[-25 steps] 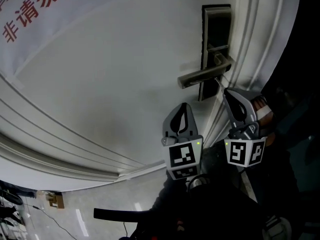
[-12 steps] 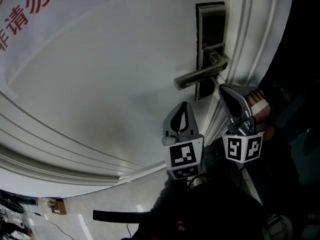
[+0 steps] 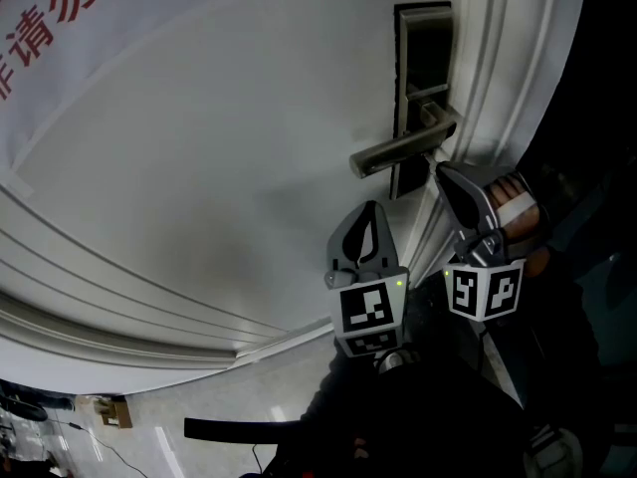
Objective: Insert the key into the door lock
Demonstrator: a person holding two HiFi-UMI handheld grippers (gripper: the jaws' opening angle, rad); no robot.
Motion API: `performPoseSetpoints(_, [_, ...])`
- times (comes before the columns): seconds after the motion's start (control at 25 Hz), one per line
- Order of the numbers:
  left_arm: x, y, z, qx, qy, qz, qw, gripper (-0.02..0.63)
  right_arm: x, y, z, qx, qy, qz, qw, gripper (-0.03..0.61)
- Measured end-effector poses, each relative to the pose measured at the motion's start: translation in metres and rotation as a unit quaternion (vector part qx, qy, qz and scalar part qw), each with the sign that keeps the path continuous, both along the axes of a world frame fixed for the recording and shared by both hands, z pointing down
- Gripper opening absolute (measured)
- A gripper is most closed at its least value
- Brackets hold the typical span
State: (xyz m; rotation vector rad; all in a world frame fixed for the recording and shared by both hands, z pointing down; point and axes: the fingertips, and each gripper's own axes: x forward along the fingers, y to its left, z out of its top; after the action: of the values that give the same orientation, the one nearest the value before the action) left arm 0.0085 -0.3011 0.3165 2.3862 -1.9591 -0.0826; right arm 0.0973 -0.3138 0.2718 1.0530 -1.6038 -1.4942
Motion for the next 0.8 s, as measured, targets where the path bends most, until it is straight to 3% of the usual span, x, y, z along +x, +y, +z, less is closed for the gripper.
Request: performPoseSetpoints(0.8, [-0.002,-0.0002,-0.0001,0.001,-0.002,0.012,0.9999,0.002,-0.0039,-0.006,0.0,0.003,0.024,0.012,1.0,0.012])
